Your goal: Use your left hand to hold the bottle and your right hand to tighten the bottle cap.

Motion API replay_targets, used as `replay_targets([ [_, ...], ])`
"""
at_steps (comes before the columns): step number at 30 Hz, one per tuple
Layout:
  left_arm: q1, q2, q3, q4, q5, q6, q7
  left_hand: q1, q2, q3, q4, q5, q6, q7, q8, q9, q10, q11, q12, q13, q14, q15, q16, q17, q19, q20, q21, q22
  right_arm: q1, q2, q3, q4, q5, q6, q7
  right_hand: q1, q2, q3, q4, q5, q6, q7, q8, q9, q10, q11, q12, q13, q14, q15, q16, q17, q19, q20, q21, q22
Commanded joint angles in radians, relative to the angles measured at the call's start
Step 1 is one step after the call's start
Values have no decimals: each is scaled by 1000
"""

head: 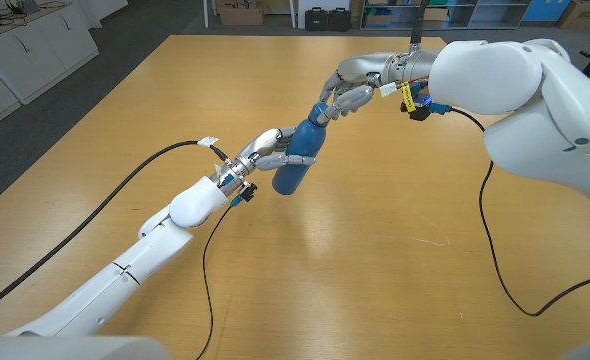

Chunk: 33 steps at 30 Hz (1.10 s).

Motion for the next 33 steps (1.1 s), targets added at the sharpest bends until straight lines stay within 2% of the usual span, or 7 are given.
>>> replay_targets([
  [1, 1, 7, 2, -31, 57, 40, 39, 136, 199, 76, 72, 4, 156, -147, 3, 5, 88, -78, 4, 4, 7, -150, -2, 6, -4, -84, 3, 5, 106, 5, -117, 10, -2, -32, 33, 40, 60, 13, 8, 2, 188, -71, 20, 2, 13, 1, -1, 3, 18, -39, 3, -1, 10, -4, 7, 6],
  [5, 7, 5, -1, -38, 67, 36, 57, 135, 199, 76, 72, 4, 155, -146, 3, 5, 89, -78, 4, 5, 7, -149, -3, 6, -6, -83, 2, 5, 135, 12, -153, 8, -24, -47, 57, 42, 56, 13, 5, 0, 193, -74, 20, 1, 24, -1, -1, 3, 30, -46, 5, -3, 16, -5, 10, 6],
  [13, 21, -1, -7, -44, 60, 23, 79, 134, 200, 76, 73, 4, 155, -147, 2, 5, 88, -76, 2, 5, 7, -149, -4, 6, -8, -83, 2, 5, 97, 24, -157, 6, -30, -66, 15, 52, 52, 17, -3, 0, 210, -75, 24, 1, 50, -4, 2, 3, 53, -52, 6, -9, 27, -9, 13, 6],
  [15, 28, -3, -11, -47, 60, 20, 88, 134, 200, 76, 73, 4, 155, -147, 2, 5, 89, -77, 2, 5, 7, -149, -4, 6, -8, -84, 2, 5, 94, 28, -173, 2, -51, -87, 5, 60, 51, 20, -8, 0, 226, -78, 29, 1, 61, -6, 2, 2, 67, -61, 9, -10, 33, -15, 15, 6],
  [23, 77, -19, -34, -79, 139, 25, 188, 135, 201, 78, 72, 5, 160, -148, 3, 5, 93, -79, 3, 6, 9, -151, -4, 6, -8, -83, 2, 5, 95, 55, -230, -30, -125, -238, -16, 68, 61, 24, -5, -2, 282, -67, 45, -1, 138, -4, 15, 3, 145, -79, 28, -15, 83, -41, 34, 6],
  [29, 96, -29, -40, -86, 179, 33, 235, 136, 201, 79, 71, 5, 165, -149, 5, 5, 97, -81, 4, 6, 12, -151, -3, 6, -8, -84, 2, 5, 146, 44, -320, -61, -197, -355, -14, 66, 67, 25, 0, -5, 305, -65, 50, -1, 166, -4, 16, 2, 176, -87, 34, -17, 105, -55, 44, 6],
  [33, 96, -32, -37, -82, 187, 36, 244, 137, 201, 79, 70, 5, 166, -149, 5, 5, 98, -83, 4, 6, 13, -151, -3, 6, -9, -85, 2, 5, 216, 35, -415, -79, -263, -427, 13, 74, 70, 29, -2, -7, 321, -64, 54, -2, 193, -8, 19, 3, 209, -97, 42, -16, 128, -75, 53, 6],
])
